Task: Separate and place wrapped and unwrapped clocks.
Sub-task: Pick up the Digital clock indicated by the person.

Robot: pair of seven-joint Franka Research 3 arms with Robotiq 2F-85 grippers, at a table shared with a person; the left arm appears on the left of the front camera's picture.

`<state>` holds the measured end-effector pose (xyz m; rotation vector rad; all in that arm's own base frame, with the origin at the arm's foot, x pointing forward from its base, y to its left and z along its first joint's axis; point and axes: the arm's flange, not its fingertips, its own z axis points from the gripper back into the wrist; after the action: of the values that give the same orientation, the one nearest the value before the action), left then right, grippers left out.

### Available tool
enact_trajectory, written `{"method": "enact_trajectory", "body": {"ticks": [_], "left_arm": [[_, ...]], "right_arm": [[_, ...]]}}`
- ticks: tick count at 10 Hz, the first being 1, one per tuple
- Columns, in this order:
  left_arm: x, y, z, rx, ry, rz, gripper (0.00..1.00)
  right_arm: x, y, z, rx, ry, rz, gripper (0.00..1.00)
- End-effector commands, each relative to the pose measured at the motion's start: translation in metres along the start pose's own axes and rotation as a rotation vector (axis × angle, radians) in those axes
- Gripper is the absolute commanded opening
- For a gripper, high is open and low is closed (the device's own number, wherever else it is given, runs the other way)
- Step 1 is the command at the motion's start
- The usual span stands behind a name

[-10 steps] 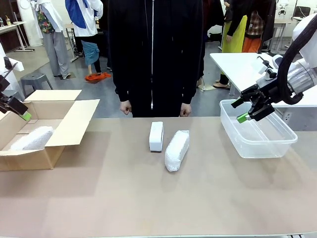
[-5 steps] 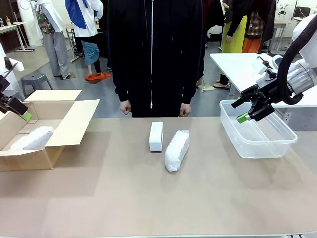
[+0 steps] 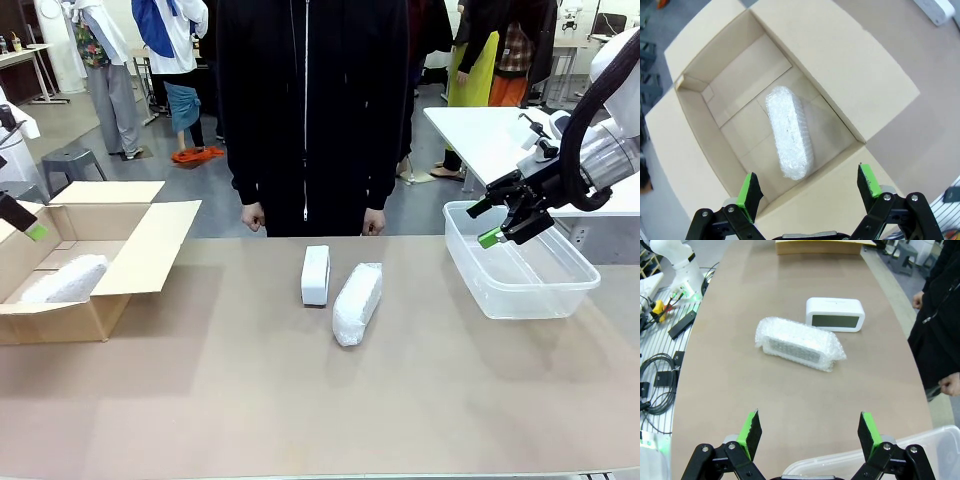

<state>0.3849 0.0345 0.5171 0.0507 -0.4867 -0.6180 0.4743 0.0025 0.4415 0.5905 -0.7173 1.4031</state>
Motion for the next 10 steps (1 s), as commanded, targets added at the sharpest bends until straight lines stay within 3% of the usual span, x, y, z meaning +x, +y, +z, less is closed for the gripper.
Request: {"method": "enact_trajectory", "body": {"ticks": [1,6,8,10], "left_arm": [[-0.011,0.013,0.003,-0.041,-0.033,-0.176,1.00],[-0.019,0.039,-0.007,-0.216,-0.204,-0.537,1.00],[-0.018,0.047,-0.009,-0.306,-0.269,-0.606,1.00],[-0.011,0.058,-0.008,-0.375,-0.256,-0.660,1.00]], "right_arm": [[0.000,-0.002,-0.002,-0.005,-0.030,0.005,1.00],[0.000,-0.002,-0.002,-0.005,-0.030,0.005,1.00],[0.000,-0.002,-0.002,-0.005,-0.030,0.005,1.00],[0.000,-0.002,-0.002,-0.005,-0.030,0.005,1.00]]}}
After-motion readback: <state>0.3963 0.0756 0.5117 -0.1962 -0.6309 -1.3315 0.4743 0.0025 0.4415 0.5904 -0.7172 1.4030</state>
